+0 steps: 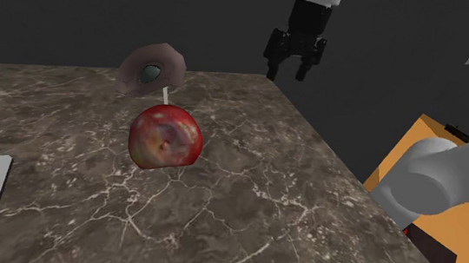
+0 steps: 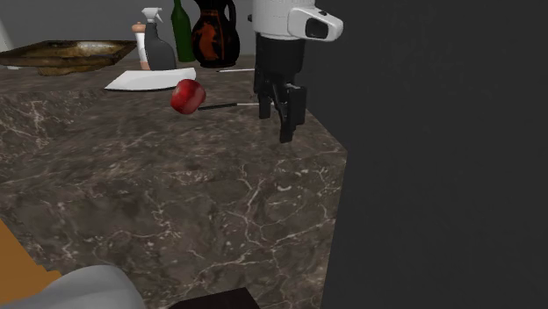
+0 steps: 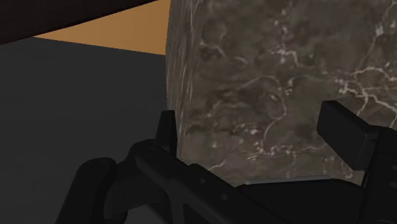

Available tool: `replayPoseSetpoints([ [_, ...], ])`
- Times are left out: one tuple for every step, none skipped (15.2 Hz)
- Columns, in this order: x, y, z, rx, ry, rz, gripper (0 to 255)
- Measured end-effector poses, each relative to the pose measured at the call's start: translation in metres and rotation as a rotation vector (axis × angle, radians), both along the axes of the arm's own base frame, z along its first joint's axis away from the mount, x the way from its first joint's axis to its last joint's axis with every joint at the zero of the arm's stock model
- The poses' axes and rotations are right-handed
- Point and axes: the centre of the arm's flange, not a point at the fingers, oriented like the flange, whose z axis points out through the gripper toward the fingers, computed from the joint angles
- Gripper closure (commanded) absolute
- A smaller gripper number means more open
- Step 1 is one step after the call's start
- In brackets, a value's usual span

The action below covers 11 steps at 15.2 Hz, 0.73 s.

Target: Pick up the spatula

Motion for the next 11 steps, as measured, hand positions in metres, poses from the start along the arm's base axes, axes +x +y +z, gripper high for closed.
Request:
replayPoseSetpoints([
  [0.004,0.011,0.002,-0.004,0.004,-0.011,0],
  [0.008,0.024,0.002,-0.008,0.007,-0.021,0],
  [0.012,0.036,0.003,-0.012,0.010,-0.032,0],
  [0.017,0.050,0.004,-0.016,0.014,-0.042,0],
  [0.023,0.062,0.004,-0.020,0.017,-0.053,0],
  [0.028,0.077,0.005,-0.023,0.020,-0.063,0],
  [0.033,0.088,0.002,-0.027,0.024,-0.074,0],
  [0.037,0.101,0.004,-0.032,0.028,-0.083,0],
  [0.044,0.116,0.006,-0.035,0.031,-0.094,0],
  [0.048,0.129,0.004,-0.039,0.034,-0.104,0],
  [0.054,0.142,0.006,-0.042,0.038,-0.115,0],
])
